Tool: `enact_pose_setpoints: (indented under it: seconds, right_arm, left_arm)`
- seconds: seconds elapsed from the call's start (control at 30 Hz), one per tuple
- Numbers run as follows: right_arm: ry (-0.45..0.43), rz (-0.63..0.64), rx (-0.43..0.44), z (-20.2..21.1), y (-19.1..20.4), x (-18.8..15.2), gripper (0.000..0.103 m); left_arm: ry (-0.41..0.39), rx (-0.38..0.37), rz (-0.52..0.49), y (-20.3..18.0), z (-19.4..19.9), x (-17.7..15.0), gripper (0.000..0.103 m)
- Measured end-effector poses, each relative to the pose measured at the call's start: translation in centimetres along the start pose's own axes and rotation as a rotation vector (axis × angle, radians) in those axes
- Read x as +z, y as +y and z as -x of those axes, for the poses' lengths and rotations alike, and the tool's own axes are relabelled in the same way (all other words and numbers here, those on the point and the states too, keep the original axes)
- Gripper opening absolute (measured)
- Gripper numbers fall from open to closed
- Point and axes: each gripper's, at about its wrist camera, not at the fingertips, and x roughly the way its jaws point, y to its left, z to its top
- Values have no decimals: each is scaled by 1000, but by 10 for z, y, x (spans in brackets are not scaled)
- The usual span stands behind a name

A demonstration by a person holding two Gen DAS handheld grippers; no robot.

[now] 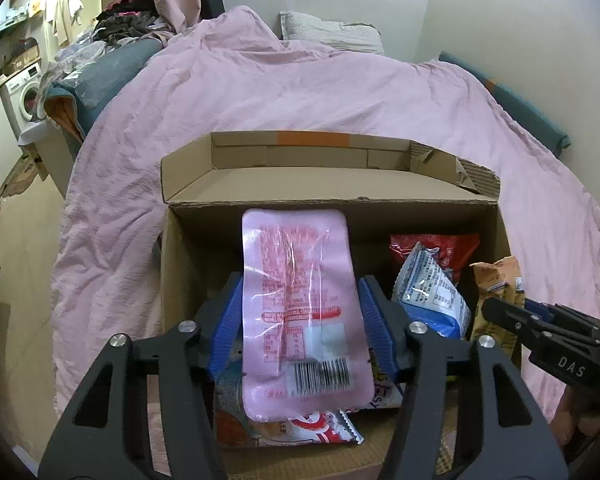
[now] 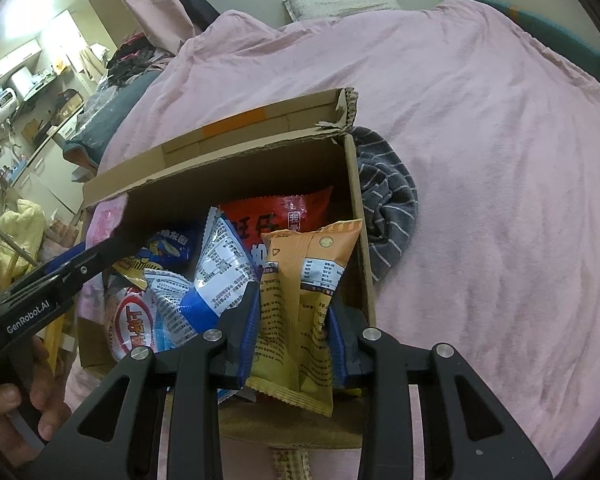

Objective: Organize snacks
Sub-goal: 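Lower both snacks into the box and open both tools, then withdraw both tools from the box toward the remaining bars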

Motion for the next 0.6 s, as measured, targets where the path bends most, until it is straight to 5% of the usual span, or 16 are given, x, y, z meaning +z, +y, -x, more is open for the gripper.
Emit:
enact_pose_setpoints:
  seconds: [0.17, 0.3, 0.33, 0.6]
  right_arm:
    - [-6, -12, 24, 3, -2, 1, 34]
    - [-21, -26, 49, 6, -4, 3, 40]
    - [-28, -26, 52, 8, -4, 3, 51]
    - [-104, -15, 82, 28, 0, 9, 63]
  left_arm:
    - [-22, 8, 0, -2, 5, 0, 83]
    - [-27, 7, -3, -3, 6, -1, 83]
    - [-25, 8, -2, -2, 6, -1, 83]
    - [-37, 4, 2, -3, 12, -2, 83]
